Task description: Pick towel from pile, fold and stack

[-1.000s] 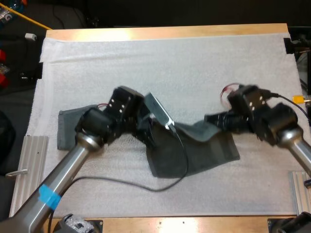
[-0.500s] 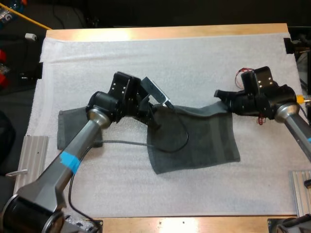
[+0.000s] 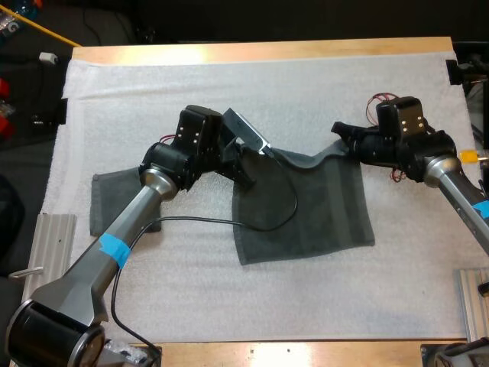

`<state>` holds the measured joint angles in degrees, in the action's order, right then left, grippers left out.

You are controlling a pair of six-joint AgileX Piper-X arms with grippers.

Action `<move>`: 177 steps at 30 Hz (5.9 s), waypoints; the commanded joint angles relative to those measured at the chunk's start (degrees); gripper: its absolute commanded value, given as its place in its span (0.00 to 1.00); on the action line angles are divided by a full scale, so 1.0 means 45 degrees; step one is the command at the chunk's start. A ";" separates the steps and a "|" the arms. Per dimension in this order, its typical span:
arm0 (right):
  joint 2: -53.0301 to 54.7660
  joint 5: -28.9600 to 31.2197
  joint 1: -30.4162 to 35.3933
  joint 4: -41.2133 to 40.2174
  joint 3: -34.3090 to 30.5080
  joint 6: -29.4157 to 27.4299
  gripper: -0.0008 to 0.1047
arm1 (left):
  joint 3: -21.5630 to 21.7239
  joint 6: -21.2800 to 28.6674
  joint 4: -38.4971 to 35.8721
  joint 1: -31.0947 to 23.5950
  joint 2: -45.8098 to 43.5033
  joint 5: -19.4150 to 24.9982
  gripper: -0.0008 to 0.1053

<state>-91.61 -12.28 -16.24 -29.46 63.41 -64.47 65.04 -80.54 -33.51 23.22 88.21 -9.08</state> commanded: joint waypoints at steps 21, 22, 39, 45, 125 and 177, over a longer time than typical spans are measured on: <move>0.1618 -0.1523 0.0018 0.1156 0.0052 -0.3481 0.62 | 0.0026 -0.1287 -0.0357 -0.0027 -0.1591 0.0927 0.58; 0.1949 -0.1421 0.0018 0.0774 0.0052 -0.3830 0.62 | 0.0026 -0.1381 -0.0593 -0.0027 -0.1916 0.0927 0.58; 0.6451 -0.0554 0.0018 -0.6092 0.0052 -0.6869 0.62 | 0.0026 -0.4557 -0.4523 -0.0027 -0.6802 -0.0183 0.58; 0.7702 -0.0453 0.0018 -0.7637 0.0052 -0.6869 0.62 | 0.0026 -0.4708 -0.6001 -0.0027 -0.8014 -0.0222 0.58; 0.1725 -0.0131 -0.0007 -0.2971 -0.5418 -0.3937 0.01 | -0.4203 -0.6325 -0.6754 -0.0027 -0.9626 -0.2576 0.58; 0.2678 -0.0089 -0.0007 -0.3254 -0.5418 -0.3996 0.01 | -0.5595 -1.0874 -0.0041 0.0316 0.0855 -0.7462 0.53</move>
<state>-80.04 -12.44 -16.24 -43.27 39.02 -82.18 39.87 -129.11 -35.74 23.98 91.15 -43.26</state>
